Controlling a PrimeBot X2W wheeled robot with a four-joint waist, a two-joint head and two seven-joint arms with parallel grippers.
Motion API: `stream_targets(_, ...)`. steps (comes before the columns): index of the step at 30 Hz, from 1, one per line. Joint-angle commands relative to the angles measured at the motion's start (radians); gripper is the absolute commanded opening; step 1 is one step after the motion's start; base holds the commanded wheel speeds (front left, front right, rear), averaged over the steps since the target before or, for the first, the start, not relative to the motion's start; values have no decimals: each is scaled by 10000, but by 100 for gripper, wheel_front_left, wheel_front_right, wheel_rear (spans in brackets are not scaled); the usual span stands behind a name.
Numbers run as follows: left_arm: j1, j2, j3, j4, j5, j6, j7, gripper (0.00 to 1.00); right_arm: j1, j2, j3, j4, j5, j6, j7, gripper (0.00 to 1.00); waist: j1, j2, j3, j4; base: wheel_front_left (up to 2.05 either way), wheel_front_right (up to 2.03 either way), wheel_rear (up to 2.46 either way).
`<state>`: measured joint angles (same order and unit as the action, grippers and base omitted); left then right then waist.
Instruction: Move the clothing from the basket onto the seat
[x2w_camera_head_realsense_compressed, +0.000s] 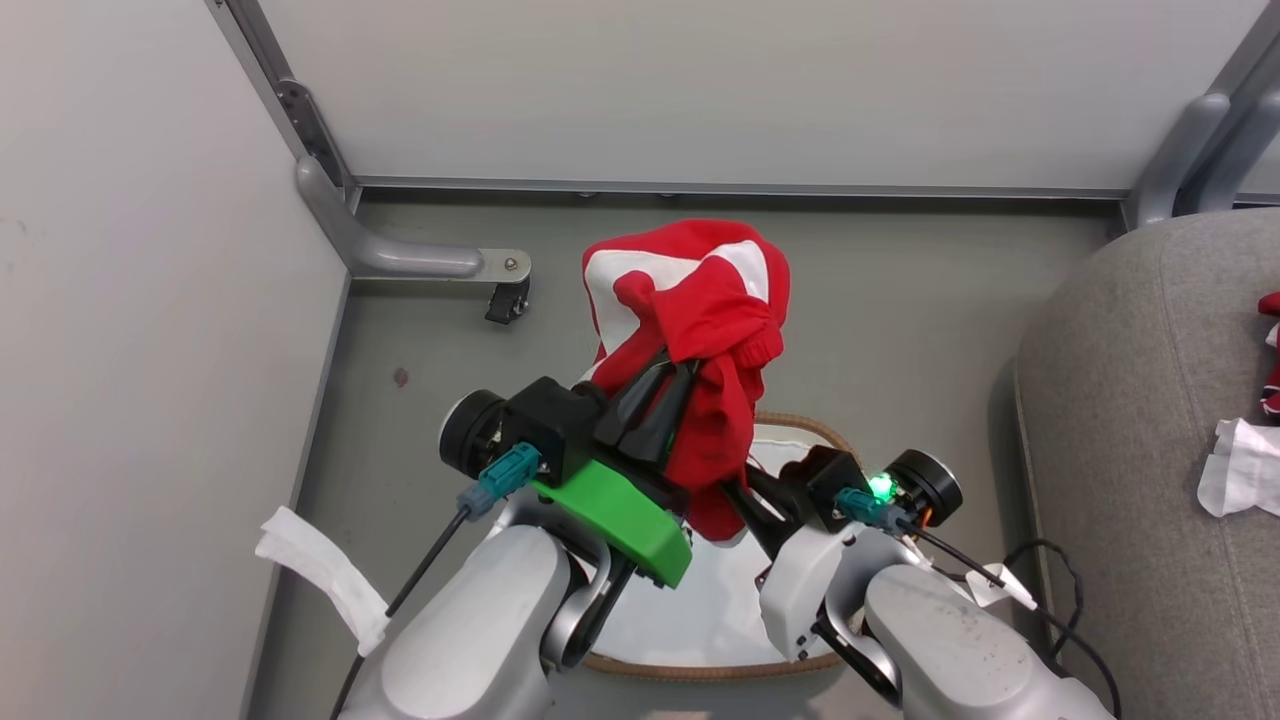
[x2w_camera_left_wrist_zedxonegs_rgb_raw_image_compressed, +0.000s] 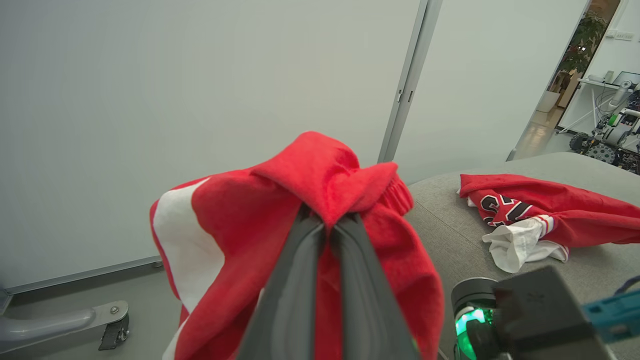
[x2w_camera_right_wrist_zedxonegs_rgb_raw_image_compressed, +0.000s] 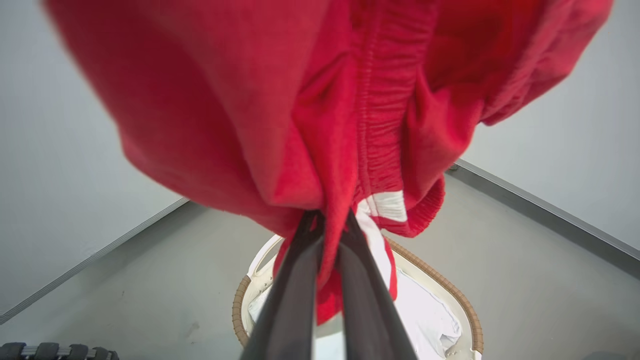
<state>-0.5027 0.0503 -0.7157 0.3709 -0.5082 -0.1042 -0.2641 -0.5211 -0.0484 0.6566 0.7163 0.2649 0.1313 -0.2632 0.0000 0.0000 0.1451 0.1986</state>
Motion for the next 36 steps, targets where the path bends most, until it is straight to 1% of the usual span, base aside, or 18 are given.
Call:
stream_targets(1,-73,14,57,49,-27,55,-5,0,180,-50,-76,-55,33,-11,-22,0,0,0,-9,-32,0,0,0)
stream_targets(6,115,17,325,175,223,100,-3,0,401,-46,-466,-522,32,-11,-22,0,0,0,-43,-297,0,0,0)
stream_targets(7,171,17,401,202,278,109,-3,23,453,-46,-521,-622,-1,-11,-22,0,0,0,-67,-383,0,0,0)
stream_targets(8,256,15,467,290,314,118,-3,100,529,-49,-629,-771,-18,-11,-22,0,0,0,-89,-480,0,0,0)
stream_targets(12,453,35,831,465,612,116,0,100,821,-48,-1006,-1401,-81,-11,-22,0,0,0,-201,-961,0,0,0)
stream_targets(15,713,93,1125,721,791,74,0,100,1182,-48,-1364,-1964,-130,-11,-22,0,0,0,-324,-1498,0,0,0)
stream_targets(24,1417,193,2026,994,1370,-42,0,100,2214,-47,-2102,-3394,-235,-11,-22,0,0,0,-464,-3596,0,0,0)
stream_targets(29,1770,151,2428,885,1526,-152,2,100,2741,-46,-2737,-3901,-45,-11,-24,0,0,0,-453,-4736,0,0,0)
stream_targets(36,2109,98,2845,861,1805,-225,2,100,3158,-40,-3175,-4462,-71,-11,-22,0,0,0,-482,-6313,0,0,0)
